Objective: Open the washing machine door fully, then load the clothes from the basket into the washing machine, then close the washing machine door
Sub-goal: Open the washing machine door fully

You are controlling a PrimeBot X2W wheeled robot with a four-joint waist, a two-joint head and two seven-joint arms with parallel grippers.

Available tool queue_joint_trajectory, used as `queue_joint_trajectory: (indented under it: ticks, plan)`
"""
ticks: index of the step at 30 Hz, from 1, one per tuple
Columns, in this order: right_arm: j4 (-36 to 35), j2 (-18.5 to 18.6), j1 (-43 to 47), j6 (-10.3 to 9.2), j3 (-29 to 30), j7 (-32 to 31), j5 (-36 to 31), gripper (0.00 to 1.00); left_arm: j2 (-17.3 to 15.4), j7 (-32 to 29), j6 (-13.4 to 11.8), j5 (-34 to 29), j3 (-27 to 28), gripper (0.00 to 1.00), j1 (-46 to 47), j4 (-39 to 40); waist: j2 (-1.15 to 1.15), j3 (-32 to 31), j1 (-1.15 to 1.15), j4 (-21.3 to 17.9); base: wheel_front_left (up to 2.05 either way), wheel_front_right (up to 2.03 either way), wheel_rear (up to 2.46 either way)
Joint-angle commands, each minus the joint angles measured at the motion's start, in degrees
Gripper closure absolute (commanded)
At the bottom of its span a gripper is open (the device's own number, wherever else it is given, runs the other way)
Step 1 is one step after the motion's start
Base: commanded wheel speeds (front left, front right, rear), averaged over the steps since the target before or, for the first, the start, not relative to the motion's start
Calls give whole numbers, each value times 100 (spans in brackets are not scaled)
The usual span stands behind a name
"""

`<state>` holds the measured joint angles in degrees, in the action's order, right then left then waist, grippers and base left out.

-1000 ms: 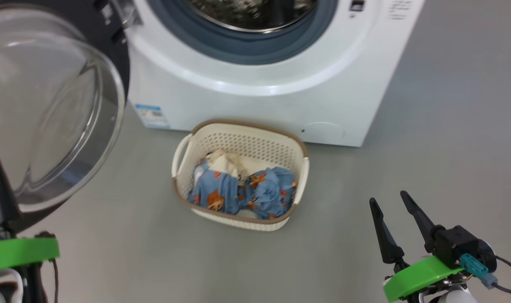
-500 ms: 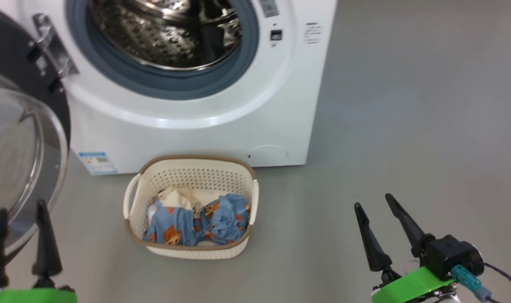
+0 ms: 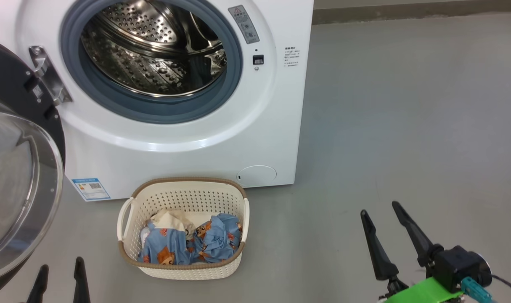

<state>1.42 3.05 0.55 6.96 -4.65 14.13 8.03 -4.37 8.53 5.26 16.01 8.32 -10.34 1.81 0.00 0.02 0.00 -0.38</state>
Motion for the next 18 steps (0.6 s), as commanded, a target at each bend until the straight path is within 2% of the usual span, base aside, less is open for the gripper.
queue_joint_trajectory:
  ticks: [1,18]
  plan:
    - [-176,-16,25,53,-117,-6,90,0,-68,55,-17,-55,165,0,121,130,0,-22,0,26,0,0,0]
    - [-103,-17,203,53,-4,2,105,0,-214,136,-10,-249,-131,0,30,95,0,-80,0,92,0,0,0]
